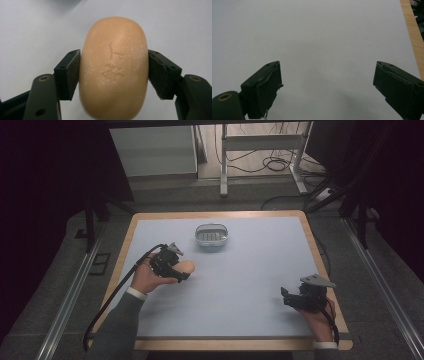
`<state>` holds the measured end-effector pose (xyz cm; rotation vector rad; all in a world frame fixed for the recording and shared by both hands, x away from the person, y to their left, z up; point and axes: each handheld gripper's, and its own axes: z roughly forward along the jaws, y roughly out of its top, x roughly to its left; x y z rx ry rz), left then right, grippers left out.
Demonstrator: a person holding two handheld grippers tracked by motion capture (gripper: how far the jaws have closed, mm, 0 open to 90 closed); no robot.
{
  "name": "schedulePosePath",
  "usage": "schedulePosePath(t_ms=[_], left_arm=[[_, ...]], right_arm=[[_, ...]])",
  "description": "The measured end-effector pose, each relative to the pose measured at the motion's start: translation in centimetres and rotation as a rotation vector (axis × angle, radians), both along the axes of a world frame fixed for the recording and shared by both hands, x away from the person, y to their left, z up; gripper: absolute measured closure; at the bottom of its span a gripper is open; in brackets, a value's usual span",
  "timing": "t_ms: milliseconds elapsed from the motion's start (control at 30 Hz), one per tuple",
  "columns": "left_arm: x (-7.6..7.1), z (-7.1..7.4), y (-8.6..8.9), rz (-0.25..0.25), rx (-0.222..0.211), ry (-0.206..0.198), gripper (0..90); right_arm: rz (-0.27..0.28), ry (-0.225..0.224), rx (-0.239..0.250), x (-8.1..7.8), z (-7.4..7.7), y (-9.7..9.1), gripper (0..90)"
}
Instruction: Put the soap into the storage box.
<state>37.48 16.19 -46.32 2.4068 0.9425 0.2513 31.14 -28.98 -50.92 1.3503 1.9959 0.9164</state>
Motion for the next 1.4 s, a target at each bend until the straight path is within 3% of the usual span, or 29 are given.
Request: schedulePosePath(t_ms=[633,1033,1400], left_arm=[[1.1,0.9,-0.5,0.009,0.01,-0.012,32.0],[2.2,2.4,-1.3,-0.005,0.01,-0.042,32.0],[2.6,2.6,-1.2,-0.003,0.005,-0.043,32.0]], right_arm=[[-0.001,0.002,-0.001,0.0,-0.1,0.0,8.1],[0.0,0.002,-0.006,0.0,0.0,-0.1,8.1],[-0.001,0.0,-0.006,0.0,0.0,-0.1,8.5]])
